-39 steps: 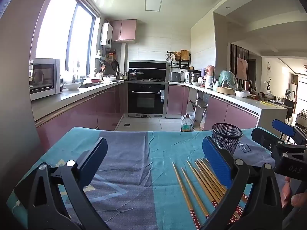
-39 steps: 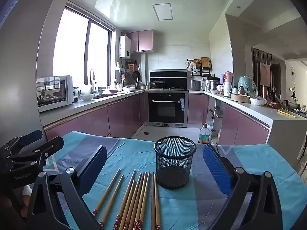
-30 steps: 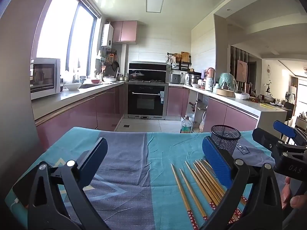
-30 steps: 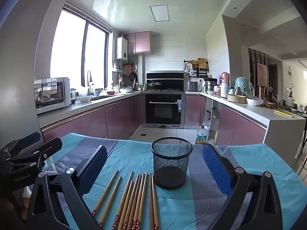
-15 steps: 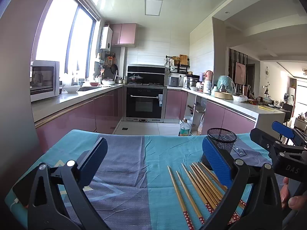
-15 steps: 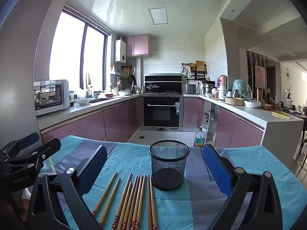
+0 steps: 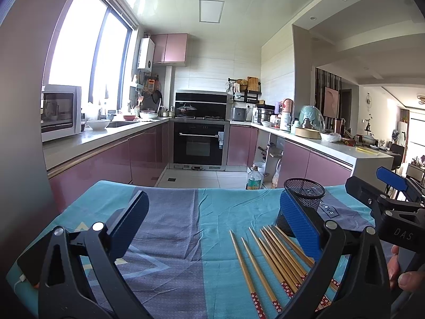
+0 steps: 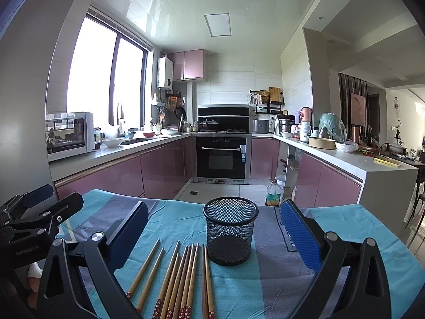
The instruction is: Organize utensils
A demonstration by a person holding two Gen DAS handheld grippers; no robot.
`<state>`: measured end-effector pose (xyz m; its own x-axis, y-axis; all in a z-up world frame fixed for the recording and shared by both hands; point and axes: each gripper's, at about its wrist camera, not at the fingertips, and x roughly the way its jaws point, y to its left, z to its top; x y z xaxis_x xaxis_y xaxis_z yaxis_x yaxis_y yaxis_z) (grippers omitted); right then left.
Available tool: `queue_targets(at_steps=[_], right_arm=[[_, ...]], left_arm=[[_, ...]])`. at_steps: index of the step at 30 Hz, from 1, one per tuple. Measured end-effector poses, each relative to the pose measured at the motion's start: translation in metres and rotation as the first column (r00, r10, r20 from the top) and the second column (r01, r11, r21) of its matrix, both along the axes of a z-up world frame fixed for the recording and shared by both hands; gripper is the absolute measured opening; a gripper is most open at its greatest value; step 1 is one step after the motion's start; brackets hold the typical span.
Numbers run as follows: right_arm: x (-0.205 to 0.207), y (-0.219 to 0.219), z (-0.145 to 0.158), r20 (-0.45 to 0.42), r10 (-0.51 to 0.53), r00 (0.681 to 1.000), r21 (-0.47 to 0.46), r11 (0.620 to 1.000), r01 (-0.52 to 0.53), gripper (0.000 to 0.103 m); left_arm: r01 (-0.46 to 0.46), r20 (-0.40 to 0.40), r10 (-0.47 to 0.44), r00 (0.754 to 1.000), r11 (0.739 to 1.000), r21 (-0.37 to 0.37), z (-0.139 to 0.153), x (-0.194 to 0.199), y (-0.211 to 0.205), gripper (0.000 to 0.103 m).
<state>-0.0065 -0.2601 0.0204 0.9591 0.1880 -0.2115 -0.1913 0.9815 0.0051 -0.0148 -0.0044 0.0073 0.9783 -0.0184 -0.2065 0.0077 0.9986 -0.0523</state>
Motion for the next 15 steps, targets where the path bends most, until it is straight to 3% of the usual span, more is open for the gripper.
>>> queue_targets(at_steps=[15], right_arm=[[-0.002,0.0013,0.0002,-0.003,-0.005,1.0,-0.003,1.0,0.005,0.097]], left_arm=[[0.002,0.0,-0.002,1.0,1.0,-0.001,-0.0005,-0.0003,-0.0012,0.097]])
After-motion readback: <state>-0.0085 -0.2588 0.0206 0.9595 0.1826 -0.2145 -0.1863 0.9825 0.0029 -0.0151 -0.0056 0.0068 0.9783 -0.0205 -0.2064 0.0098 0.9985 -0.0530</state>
